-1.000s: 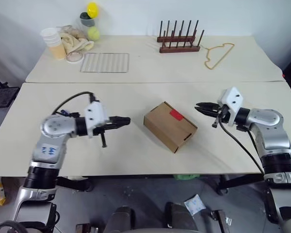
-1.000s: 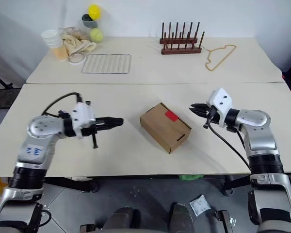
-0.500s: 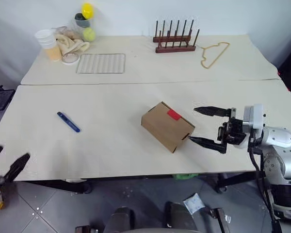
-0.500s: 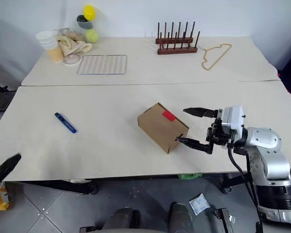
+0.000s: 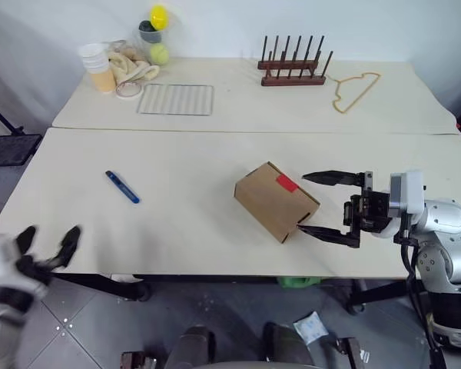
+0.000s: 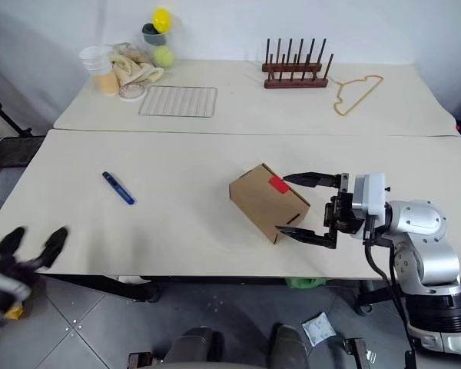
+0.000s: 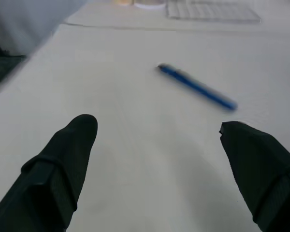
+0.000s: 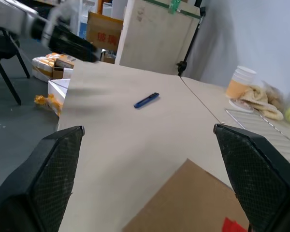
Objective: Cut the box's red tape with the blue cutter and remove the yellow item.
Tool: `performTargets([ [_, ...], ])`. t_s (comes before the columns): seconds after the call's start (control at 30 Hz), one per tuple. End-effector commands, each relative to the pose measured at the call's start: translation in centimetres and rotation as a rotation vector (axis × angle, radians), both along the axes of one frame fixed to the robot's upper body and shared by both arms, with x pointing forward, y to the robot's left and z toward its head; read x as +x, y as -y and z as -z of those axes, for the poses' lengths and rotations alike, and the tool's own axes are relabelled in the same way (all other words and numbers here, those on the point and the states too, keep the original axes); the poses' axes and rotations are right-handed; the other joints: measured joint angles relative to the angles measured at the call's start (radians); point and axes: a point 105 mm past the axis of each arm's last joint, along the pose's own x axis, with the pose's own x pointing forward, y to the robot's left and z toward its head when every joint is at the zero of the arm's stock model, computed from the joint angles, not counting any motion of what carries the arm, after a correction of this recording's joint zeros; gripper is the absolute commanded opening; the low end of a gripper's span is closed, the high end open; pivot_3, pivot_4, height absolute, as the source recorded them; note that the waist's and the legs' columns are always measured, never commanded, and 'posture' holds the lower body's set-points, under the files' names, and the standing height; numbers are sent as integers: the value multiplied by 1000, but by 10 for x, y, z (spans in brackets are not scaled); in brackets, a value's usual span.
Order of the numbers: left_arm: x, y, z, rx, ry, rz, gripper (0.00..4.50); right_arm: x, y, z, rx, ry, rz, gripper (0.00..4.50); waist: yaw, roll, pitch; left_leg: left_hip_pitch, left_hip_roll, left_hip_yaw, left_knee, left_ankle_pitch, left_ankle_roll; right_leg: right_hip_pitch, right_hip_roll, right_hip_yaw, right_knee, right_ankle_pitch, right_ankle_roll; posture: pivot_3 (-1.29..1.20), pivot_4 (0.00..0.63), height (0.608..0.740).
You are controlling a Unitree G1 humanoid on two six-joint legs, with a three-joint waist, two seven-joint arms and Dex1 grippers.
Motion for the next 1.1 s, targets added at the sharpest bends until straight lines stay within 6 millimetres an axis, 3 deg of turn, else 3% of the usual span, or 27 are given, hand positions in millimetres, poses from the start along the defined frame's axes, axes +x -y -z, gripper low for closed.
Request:
performTargets([
  [0.03,31,31,2,-62,-85,-78,4449,-3,2,-6,-8,13,0,4500,-4,0,0,0,0,0,0,0,0,0,0,0,0,0,1,0,150,740],
  [0.17,65,40,-4,-174,-82,-258,4449,-5,3,-4,-10,0,10,4500,-8,-2,-1,-1,-5,1,1,1,0,-1,1,-1,0,1,1,0,150,740],
  [0.27,83,51,6,-189,-171,-365,4449,-8,0,-4,-6,-4,10,4500,-6,-3,-1,-1,-5,2,1,1,0,0,2,-1,-1,1,1,0,150,740],
  [0.67,118,65,8,-114,-255,-421,4449,-15,-2,-5,37,-31,45,4500,4,-3,-1,-1,-5,3,1,2,-1,0,2,0,-2,1,1,0,150,740],
  [0.87,129,72,36,-114,-395,-420,4449,-24,-12,2,51,-168,-7,4500,22,-2,-2,0,-5,3,1,3,-2,0,2,0,-2,1,1,0,150,740],
  [1.0,134,72,36,-146,-410,-435,4449,-24,-17,0,73,-159,2,4500,25,-2,-2,0,-6,2,1,6,-2,1,2,0,-1,2,0,0,150,740],
  [1.1,133,71,39,-155,-422,-453,3608,-24,-18,0,80,-148,9,4500,25,0,-3,1,-5,2,1,6,-2,1,2,0,0,2,0,0,150,740],
])
